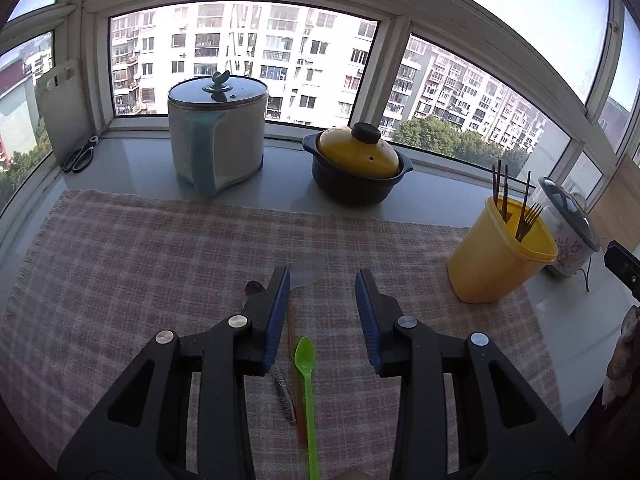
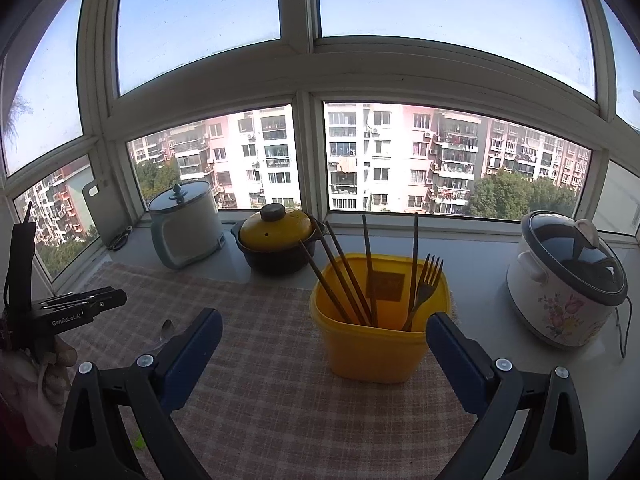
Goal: Organize utensils
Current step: 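Move both open tools back toward the remaining spoons on the cloth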
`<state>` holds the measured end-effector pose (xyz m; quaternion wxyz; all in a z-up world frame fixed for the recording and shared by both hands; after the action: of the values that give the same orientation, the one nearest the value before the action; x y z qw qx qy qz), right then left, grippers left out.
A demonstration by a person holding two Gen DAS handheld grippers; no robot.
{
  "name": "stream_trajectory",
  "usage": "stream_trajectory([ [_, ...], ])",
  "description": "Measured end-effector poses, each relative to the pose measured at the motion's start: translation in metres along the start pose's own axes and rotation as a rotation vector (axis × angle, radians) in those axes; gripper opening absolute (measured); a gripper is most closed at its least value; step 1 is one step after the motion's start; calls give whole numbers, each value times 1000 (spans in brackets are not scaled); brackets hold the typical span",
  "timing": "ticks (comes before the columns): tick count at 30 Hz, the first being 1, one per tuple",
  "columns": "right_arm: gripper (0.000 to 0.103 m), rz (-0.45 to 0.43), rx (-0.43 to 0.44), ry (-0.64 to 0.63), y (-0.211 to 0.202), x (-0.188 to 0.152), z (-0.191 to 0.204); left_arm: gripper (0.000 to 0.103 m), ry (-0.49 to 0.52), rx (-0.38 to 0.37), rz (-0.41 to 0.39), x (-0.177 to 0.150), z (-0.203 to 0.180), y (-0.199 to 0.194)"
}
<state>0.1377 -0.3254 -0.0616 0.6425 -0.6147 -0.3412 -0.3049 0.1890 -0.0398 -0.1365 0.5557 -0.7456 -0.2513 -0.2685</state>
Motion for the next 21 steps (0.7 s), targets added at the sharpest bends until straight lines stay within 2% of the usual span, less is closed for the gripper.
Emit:
stream_trajectory([
  [4,103,1,9,1,1,-3,9,40,14,24,17,-9,15,1],
  [16,103,19,2,-24,11,-17,32,40,-17,31,125,-42,45,17],
  [21,103,62,42,-57,23,-29,52,40,-33,17,168,-50,56,24],
])
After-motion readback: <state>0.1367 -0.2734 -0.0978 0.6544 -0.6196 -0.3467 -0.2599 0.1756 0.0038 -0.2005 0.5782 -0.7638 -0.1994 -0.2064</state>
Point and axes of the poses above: each gripper's, at about its wrist camera, not at the fingertips, and y roughly the way its jaws point, z to its left, x to its top, the point moved 6 cm from there along y, roughly the way its jaws point, and after that the axes turned 1 degree about -y, right-handed, at the moved point
